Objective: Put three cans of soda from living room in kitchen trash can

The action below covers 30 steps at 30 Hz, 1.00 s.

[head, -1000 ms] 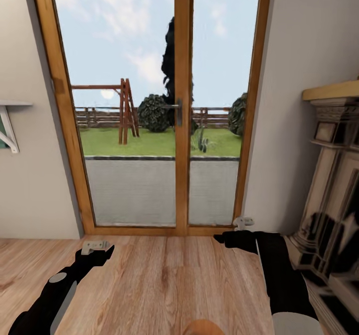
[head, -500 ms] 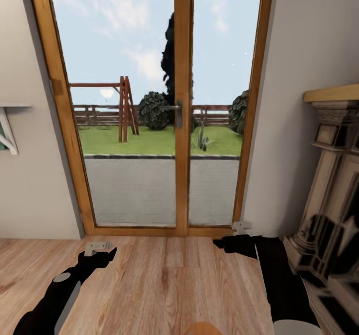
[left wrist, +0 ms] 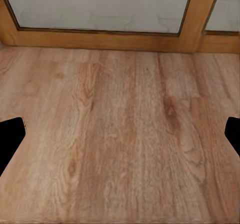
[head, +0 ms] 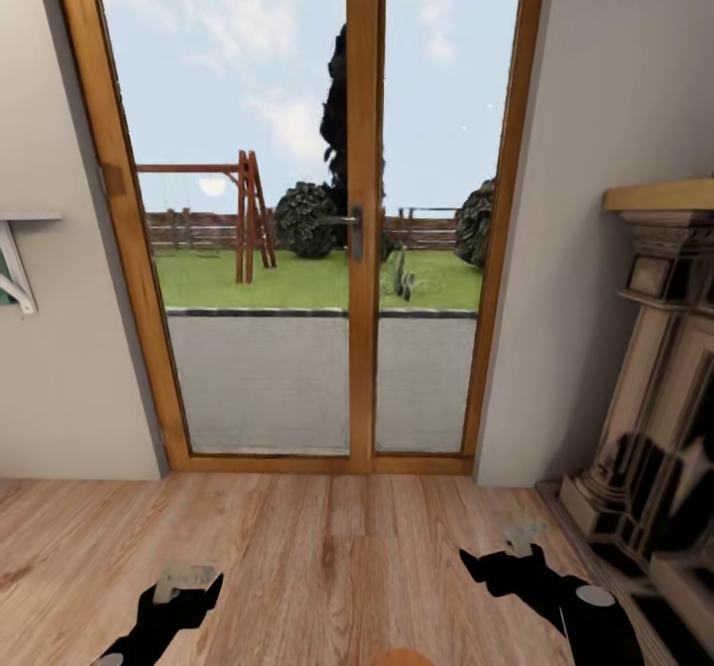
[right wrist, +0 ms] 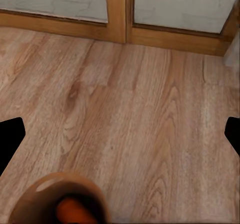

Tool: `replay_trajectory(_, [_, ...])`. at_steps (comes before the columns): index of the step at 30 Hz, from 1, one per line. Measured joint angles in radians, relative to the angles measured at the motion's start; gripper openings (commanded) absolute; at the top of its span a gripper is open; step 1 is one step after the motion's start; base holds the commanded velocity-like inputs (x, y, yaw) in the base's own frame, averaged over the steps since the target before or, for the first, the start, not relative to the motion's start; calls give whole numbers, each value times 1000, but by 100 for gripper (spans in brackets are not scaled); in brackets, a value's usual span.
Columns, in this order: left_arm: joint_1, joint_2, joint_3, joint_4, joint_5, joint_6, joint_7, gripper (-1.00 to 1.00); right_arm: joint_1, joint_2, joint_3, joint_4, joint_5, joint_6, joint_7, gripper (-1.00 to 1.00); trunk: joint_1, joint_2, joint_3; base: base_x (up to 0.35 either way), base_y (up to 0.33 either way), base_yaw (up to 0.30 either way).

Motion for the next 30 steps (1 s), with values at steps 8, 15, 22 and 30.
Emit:
replay_trajectory(8, [47, 1, 0, 225, 3, -214, 2, 100, 106, 1, -155, 39, -4, -235, 9, 100, -31, 56, 25, 0, 0, 0])
replay_trajectory(15, [56, 6, 1, 470, 5, -429, 3, 100, 134, -2, -294, 193, -4, -415, 15, 100, -57, 105, 47, 0, 0, 0])
replay_trajectory(22, [58, 8, 1, 681, 5, -587, 4, 100, 164, -20, -374, 339, -2, -628, 6, 100, -84, 154, 69, 0, 0, 0])
replay_trajectory(30, [93, 10, 1, 773, 4, -642, 5, 100, 187, -73, -420, 470, 3, -713, 4, 100, -115, 210, 94, 0, 0, 0])
